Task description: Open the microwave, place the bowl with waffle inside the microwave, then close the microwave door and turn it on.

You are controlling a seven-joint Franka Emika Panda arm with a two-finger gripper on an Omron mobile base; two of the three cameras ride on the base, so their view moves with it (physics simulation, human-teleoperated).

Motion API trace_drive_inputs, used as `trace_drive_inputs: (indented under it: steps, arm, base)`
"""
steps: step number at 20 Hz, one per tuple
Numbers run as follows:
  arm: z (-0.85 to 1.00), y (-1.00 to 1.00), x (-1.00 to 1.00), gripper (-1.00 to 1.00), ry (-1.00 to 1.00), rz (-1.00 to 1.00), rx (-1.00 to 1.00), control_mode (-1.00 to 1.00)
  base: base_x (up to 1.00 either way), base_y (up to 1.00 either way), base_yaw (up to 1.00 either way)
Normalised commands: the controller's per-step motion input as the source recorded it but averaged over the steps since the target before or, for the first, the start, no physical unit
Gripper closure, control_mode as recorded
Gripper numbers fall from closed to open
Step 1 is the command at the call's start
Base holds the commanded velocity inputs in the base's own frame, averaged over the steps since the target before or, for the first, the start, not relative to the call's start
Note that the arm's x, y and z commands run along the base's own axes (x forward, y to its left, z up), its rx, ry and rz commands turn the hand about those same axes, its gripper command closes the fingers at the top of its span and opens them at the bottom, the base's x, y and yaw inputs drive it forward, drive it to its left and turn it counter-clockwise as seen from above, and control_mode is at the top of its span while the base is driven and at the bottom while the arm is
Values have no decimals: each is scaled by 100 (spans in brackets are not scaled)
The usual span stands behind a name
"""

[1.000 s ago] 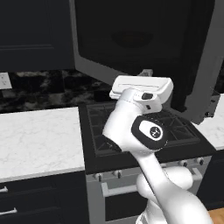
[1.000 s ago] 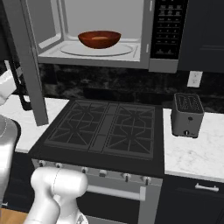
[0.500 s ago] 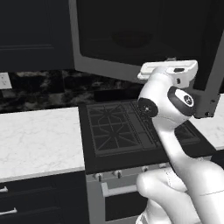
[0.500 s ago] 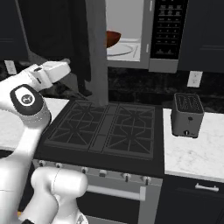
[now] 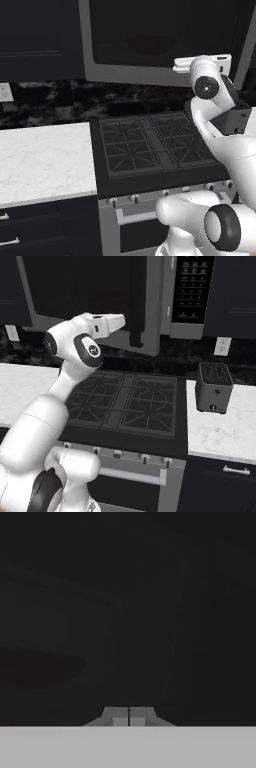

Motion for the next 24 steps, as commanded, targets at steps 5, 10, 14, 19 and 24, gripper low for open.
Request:
trace_drive_inputs:
  steps: [5,10,14,19,24]
  arm:
    - [12,-50,100,100,0,48,18,-100]
    - [56,-30,100,100,16,39,19,-100]
    - [88,-14,94,100,28,28,13,-100]
    - [98,-9,69,100,33,19,9,-100]
    - [100,0,-49,100,31,3,1,-100]
  base:
    - [0,0,0]
    - [0,0,0]
    - [0,0,0]
    - [0,0,0]
    - [0,0,0]
